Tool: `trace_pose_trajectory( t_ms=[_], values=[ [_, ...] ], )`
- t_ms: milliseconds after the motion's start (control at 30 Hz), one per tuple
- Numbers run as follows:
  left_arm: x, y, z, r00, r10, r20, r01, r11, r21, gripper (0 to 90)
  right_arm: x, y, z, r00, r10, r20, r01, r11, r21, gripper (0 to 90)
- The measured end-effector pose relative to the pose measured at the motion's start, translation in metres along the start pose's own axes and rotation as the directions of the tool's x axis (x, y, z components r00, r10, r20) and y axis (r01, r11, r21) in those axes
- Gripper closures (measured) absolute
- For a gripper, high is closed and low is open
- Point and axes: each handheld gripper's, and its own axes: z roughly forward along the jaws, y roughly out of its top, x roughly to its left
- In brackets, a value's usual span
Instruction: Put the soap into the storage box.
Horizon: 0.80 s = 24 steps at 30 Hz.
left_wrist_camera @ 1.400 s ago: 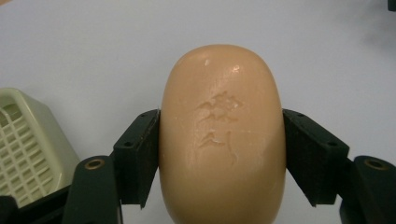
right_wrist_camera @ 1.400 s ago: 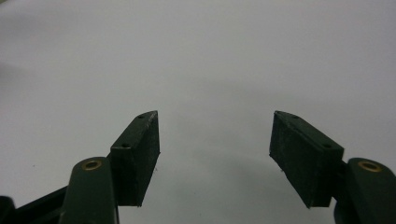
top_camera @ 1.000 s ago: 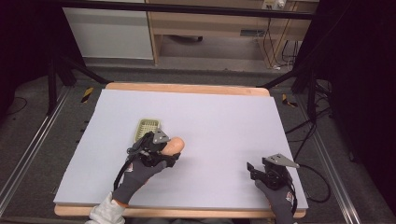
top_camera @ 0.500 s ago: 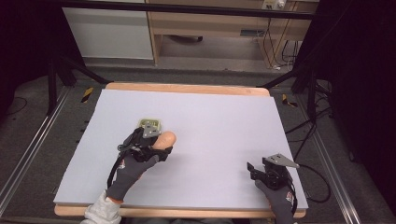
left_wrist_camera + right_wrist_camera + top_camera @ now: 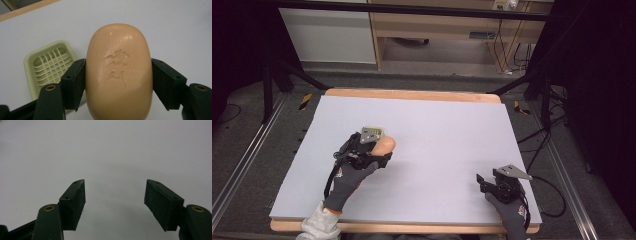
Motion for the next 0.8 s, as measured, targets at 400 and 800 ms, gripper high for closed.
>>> trace_pose_trajectory(
  t_ms=[400, 800],
  values=[
    [0.017, 0.003, 0.004, 0.9992, -0.022, -0.033, 0.022, 0.9998, 0.001, 31.8, 0.000, 0.000, 0.001, 1.0000, -0.002, 0.000, 0.002, 1.000, 0.000, 33.3],
    [0.031, 0.004, 0.015, 0.9967, -0.046, -0.066, 0.048, 0.9986, 0.021, 31.8, 0.000, 0.000, 0.001, 1.0000, -0.001, -0.001, 0.001, 1.000, 0.001, 33.3]
  ],
)
